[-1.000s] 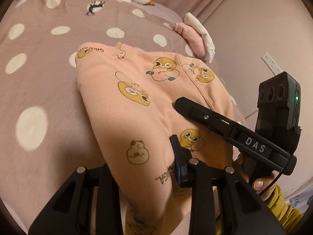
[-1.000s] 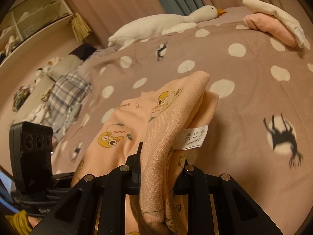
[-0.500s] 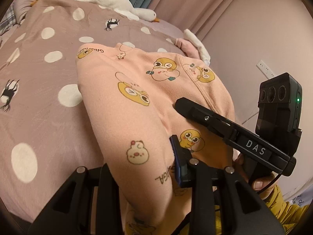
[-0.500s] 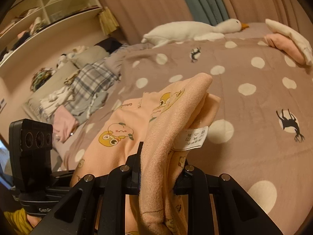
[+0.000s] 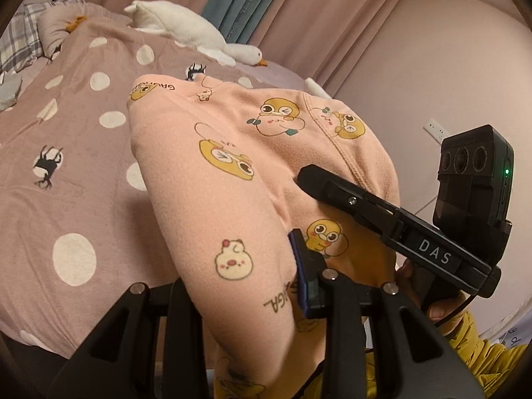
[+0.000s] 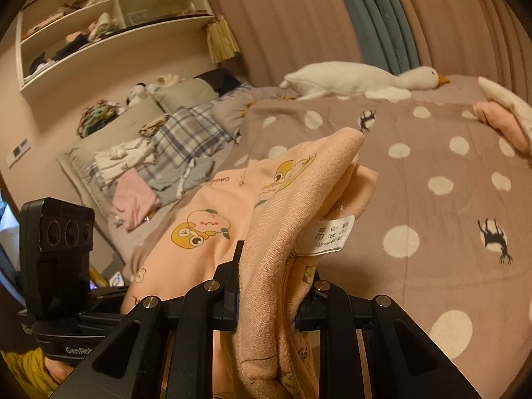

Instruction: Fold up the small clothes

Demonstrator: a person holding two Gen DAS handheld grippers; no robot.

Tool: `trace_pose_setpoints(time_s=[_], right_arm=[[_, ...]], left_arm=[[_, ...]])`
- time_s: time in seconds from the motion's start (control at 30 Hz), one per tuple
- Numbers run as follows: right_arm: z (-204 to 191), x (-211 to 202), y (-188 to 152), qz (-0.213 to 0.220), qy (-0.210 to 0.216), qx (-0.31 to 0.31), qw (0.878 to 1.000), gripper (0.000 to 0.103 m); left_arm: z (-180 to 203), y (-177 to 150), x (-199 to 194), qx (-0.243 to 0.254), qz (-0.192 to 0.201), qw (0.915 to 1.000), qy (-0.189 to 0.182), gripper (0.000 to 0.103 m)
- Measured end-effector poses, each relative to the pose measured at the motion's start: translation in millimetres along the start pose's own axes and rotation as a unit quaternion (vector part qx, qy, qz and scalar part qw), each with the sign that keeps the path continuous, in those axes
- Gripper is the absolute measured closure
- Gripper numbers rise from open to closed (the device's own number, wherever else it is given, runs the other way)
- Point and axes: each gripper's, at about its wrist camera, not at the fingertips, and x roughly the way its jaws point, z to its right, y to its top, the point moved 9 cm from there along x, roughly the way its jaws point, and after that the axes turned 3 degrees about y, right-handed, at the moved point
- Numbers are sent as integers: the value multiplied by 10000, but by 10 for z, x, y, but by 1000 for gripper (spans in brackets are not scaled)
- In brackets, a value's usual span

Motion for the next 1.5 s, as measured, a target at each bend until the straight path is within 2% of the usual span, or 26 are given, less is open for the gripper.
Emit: trace_pose_setpoints(time_s=[0.3, 0.63, 1.13, 1.5], right_arm=[[-194, -37, 112, 186, 56, -277, 9994, 80], [-201, -4, 199, 216, 59, -356, 9991, 80], [-40, 308, 436, 195, 85, -318, 9993, 80], [101, 491, 437, 72, 75, -174, 9998, 80]], left_arm=[[-14, 77, -194, 56, 257, 9996, 41, 72], [-43, 212, -182, 5, 306, 9995, -29, 72], [-272, 536, 99, -104, 240, 9996, 47, 72], [-376, 580, 327, -163, 53, 9998, 103, 72]])
